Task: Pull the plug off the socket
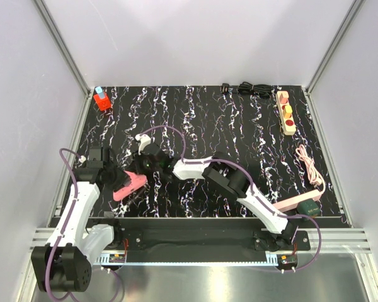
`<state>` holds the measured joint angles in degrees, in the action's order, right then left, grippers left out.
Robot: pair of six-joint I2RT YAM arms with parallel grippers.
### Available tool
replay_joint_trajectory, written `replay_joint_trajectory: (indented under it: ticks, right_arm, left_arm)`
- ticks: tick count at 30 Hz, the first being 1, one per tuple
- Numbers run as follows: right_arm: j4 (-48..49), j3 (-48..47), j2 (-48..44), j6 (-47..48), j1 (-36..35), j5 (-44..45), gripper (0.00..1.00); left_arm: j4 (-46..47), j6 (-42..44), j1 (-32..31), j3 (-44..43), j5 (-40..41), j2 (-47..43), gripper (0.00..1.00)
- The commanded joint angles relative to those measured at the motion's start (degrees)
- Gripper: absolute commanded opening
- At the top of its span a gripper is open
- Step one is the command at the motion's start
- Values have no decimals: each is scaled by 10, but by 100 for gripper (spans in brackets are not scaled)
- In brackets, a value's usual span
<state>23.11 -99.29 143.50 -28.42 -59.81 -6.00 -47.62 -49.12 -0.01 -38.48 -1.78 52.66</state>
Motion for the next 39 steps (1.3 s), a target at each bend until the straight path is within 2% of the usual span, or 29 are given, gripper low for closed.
replay_joint_trajectory:
  ticks: [1, 5, 13, 19, 29, 39]
  right_arm:
    - [-192, 43, -4, 57, 17, -12, 26]
    - [-182, 63, -51, 73, 40, -24, 31]
    - [-119, 186, -205, 58, 37, -81, 38]
    - [-100, 235, -255, 68, 29, -73, 41]
    - [-127, 195, -250, 91, 15, -81, 47]
    - [-112, 127, -161, 82, -18, -105, 36]
  left_arm:
    - [114, -11, -3, 10, -34, -32, 0]
    - [109, -13, 0, 28, -31, -45, 0]
    - [107, -7, 0, 24, -28, -26, 0]
    - [112, -11, 0, 42, -23, -26, 0]
    - [121, -9, 0, 67, -22, -20, 0]
    - [121, -17, -1, 77, -39, -38, 0]
